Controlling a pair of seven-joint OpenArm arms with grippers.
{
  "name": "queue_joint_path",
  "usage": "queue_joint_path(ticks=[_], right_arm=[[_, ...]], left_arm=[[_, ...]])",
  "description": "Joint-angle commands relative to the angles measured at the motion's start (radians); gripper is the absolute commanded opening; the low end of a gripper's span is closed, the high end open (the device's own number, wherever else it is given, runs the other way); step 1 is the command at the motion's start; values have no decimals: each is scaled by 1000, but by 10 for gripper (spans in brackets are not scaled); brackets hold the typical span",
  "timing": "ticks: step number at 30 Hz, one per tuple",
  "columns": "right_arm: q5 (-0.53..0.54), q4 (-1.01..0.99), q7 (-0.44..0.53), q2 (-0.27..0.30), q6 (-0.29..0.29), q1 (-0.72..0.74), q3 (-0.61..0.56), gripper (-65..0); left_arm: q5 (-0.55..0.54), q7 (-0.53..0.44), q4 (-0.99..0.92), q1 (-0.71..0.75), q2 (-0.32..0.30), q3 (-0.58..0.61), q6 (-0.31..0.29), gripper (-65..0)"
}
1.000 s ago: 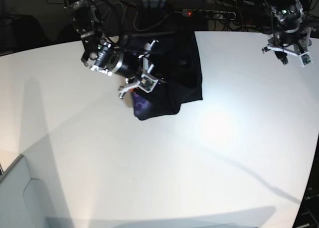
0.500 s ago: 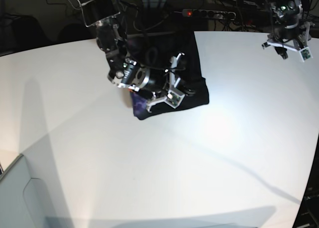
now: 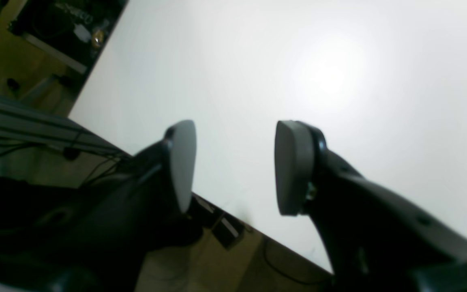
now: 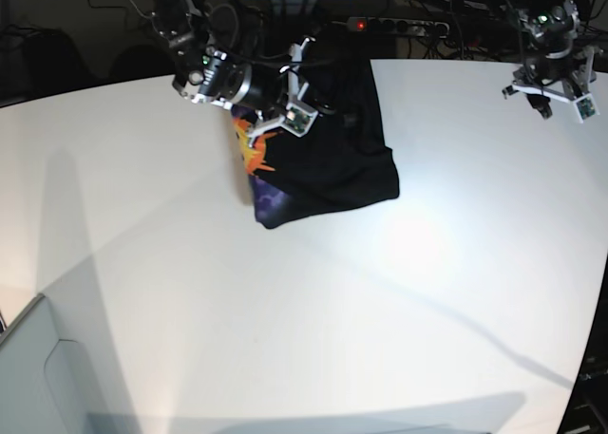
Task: Fold the T-shirt properly
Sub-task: 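Grasp the strip end with the right gripper and fold it over the stack, then grasp the folded bundle edges with both grippers and tuck them under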
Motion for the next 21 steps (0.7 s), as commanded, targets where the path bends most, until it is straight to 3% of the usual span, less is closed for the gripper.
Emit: queue_joint_path(ticks=[1,13,18,21], right_arm=[[22,11,26,-7,8,-7,-3,-649],[22,-116,28,-13,5,71,-284,-649],[22,-31,28,27,5,69,-285,-649],[23,42,28,50,5,63,-250,-649]], left_arm=[[2,-19,19,4,-8,-5,6,-352],[2,-19,19,13,-1,-12,6,-352],[-7,-19,25,44,1,-5,6,-352],[-104,-19,27,62,1,-12,6,-352]])
